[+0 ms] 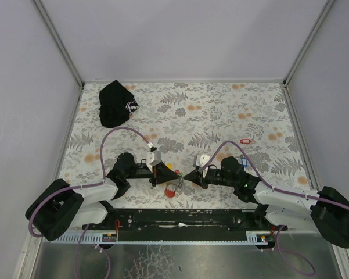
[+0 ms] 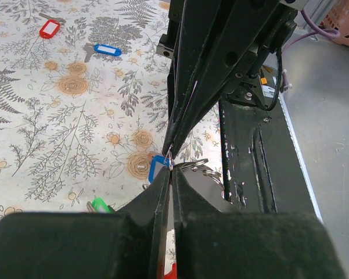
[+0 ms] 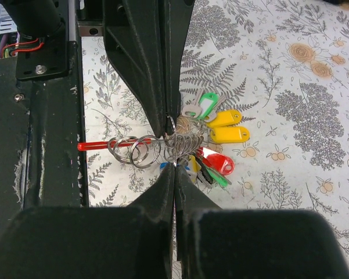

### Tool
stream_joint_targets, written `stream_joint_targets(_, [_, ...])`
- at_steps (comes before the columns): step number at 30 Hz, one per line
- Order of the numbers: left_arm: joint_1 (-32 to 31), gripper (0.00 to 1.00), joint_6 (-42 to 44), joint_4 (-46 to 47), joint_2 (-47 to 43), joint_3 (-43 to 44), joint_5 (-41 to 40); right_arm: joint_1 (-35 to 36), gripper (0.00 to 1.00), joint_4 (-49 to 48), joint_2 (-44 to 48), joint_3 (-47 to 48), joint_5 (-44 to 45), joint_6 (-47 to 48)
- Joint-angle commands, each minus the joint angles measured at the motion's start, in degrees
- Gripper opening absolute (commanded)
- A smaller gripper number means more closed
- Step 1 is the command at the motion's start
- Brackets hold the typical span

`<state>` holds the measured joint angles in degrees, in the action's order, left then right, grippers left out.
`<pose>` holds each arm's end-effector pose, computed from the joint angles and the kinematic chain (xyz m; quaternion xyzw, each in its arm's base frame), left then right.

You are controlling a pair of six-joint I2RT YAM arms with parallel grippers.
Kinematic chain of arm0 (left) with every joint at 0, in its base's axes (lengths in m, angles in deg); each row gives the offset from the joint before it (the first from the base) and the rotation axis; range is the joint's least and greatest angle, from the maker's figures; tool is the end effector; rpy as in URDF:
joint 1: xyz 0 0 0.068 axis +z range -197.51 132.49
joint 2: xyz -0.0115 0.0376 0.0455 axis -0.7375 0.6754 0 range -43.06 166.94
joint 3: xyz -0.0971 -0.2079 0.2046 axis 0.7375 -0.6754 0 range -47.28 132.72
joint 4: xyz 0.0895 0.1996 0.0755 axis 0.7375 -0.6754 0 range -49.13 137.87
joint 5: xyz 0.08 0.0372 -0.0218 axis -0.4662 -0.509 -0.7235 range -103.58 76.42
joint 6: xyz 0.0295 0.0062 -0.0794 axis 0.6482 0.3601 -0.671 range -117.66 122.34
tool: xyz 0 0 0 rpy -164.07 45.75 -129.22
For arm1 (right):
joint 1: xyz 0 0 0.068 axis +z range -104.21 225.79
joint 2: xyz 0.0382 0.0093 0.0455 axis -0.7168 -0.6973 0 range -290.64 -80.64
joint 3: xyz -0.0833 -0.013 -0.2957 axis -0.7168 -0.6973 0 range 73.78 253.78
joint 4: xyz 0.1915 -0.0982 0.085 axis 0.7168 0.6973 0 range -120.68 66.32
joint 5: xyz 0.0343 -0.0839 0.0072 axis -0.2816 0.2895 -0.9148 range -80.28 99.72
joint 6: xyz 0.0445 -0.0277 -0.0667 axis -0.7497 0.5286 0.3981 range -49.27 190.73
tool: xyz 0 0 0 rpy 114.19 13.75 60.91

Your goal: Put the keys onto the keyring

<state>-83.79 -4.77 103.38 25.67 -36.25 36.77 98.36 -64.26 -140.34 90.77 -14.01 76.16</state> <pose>0.1249 -0.1630 0.2403 0.4496 0.5568 -0.5168 0.4698 0.1015 0.1819 0.2497 -0.4778 0.5868 0.3972 0.5192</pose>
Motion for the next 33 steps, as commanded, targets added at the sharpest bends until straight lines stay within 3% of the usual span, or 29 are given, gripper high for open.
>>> stream_joint_targets(1, [0.1,0.00,-0.6,5.3,-0.1,-0.1,0.3,0.4,0.00,-4.3,1.2,0.8,-1.4,-0.3])
stream_joint_targets(33, [0.1,0.00,-0.4,5.5,-0.4,-0.4,-1.1,0.5,0.00,-4.7,1.4,0.8,-2.2,-0.7])
